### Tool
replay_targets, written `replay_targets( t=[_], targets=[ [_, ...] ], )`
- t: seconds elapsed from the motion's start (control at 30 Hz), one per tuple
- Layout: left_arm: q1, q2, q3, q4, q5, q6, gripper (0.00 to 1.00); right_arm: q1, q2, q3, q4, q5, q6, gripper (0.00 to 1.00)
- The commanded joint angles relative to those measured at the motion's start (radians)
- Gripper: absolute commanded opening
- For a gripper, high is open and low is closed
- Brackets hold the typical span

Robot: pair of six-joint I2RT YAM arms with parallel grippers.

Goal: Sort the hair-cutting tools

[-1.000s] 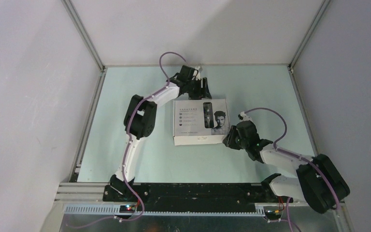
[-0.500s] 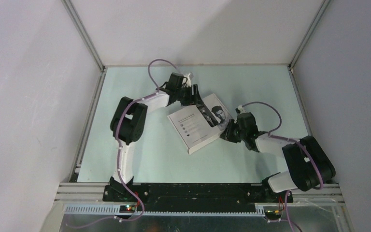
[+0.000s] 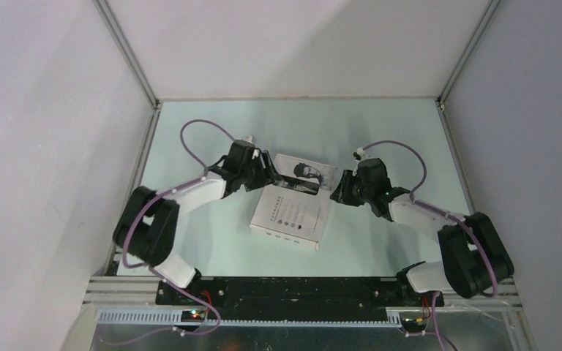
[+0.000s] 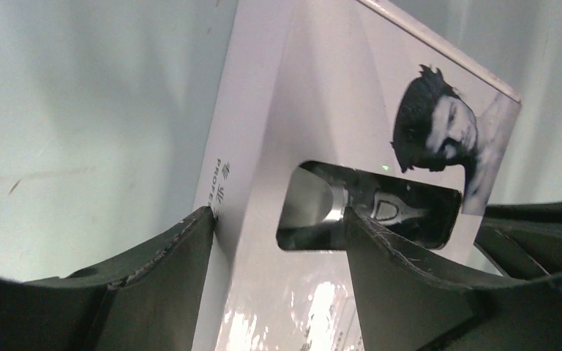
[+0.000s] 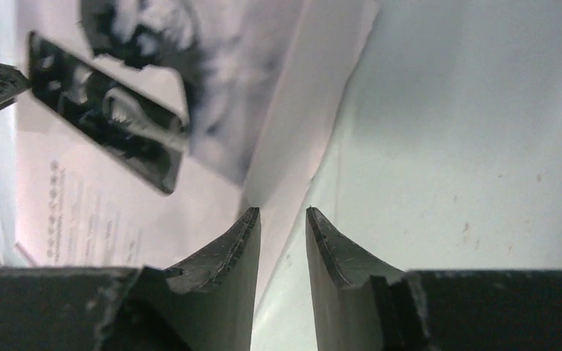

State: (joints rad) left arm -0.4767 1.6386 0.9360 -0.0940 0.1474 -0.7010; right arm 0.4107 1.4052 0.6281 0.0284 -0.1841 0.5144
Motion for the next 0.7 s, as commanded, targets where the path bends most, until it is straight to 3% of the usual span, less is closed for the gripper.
replay_targets(
  t=[0.0, 0.23, 0.67],
  targets=[
    [-0.017, -0.194, -0.097, 0.010, -0.173, -0.089, 0.71, 0.070, -0.112, 0.024, -0.123, -0.020, -0.012, 0.36],
    [-0.017, -0.308, -0.247, 0.024, -0.143, -0.095, 0.71, 0.179, -0.198, -0.074, -0.188, -0.018, 0.099, 0.37],
    [-0.025, -0.352, -0.429, 0.180, 0.047, -0.182, 0.71, 0.304, -0.226, -0.200, -0.095, -0.048, 0.253, 0.35]
  ],
)
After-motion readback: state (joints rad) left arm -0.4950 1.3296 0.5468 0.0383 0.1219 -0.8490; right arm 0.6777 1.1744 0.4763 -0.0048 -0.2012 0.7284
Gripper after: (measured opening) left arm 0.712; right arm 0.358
